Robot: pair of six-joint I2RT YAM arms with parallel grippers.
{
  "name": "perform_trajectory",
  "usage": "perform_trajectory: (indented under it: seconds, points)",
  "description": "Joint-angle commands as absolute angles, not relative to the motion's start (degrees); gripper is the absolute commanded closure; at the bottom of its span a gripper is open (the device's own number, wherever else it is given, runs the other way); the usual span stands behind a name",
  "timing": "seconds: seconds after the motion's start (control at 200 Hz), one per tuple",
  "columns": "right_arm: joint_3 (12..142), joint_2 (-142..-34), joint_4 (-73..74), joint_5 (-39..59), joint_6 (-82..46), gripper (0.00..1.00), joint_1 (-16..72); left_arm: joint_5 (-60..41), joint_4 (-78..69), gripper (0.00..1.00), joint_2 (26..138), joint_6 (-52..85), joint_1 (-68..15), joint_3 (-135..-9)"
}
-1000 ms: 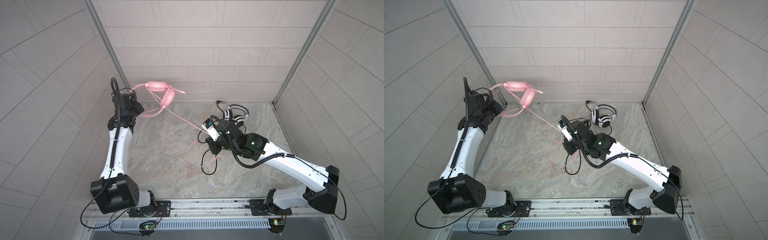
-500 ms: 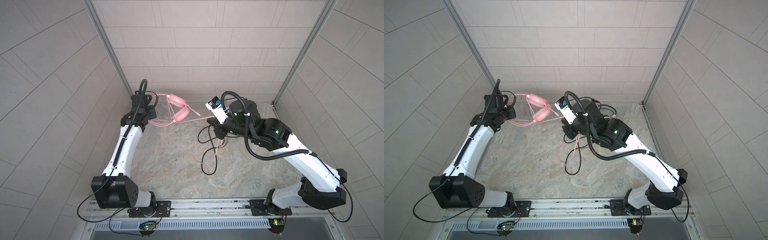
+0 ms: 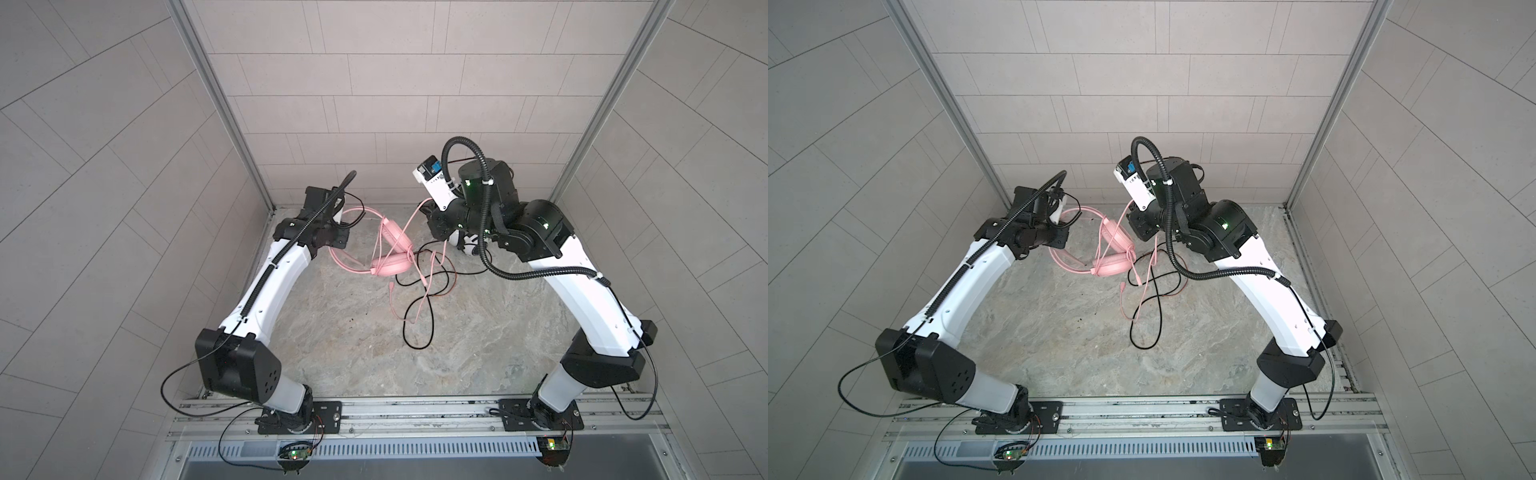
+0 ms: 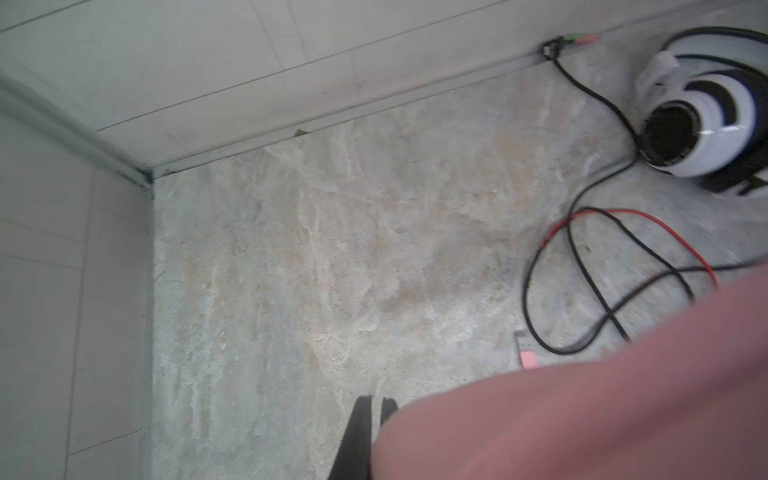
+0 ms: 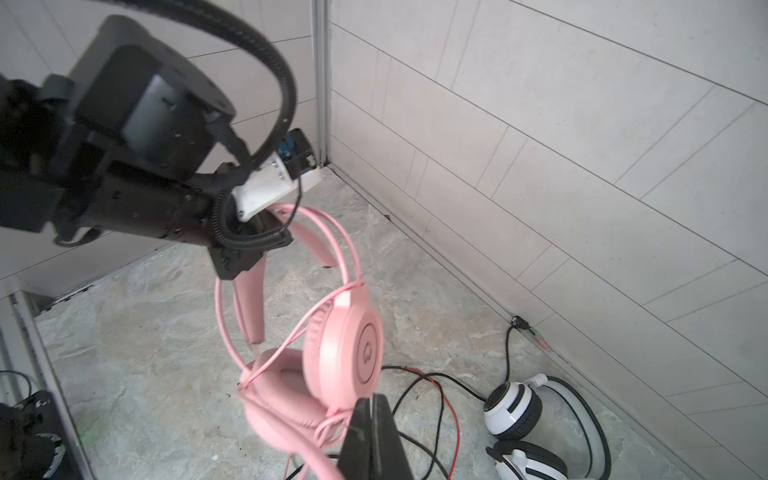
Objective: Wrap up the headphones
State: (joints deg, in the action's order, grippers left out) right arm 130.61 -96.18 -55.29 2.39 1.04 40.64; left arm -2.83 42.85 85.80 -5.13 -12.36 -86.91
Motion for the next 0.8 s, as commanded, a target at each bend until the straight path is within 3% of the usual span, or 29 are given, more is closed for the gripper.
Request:
perform_trajectory:
  seconds: [0.0, 0.22, 0.38, 0.51, 0.796]
  points:
    - [133.76, -97.91, -51.14, 5.95, -0.27, 1.00, 35.61, -14.52, 47.24, 1.00, 83.34, -10.69, -12.86, -88.31]
    - [138.89, -105.71, -49.81, 13.58, -4.23, 1.00, 27.83, -25.75, 54.00, 1.00, 83.79, -14.48, -15.28, -90.21]
    - [141.29, -111.38, -50.81, 17.68, -5.74, 1.00, 26.78, -36.59, 57.71, 1.00, 85.86, -13.98, -15.37, -92.82]
    - [143.87, -117.37, -53.87, 20.22, -6.00, 1.00, 26.21, -37.95, 58.61, 1.00, 87.26, -14.05, -15.46, -94.28]
    - [132.32, -120.08, -46.73, 23.29, -9.08, 1.00, 26.10, -45.08, 55.64, 1.00, 86.30, -11.36, -15.29, -94.83]
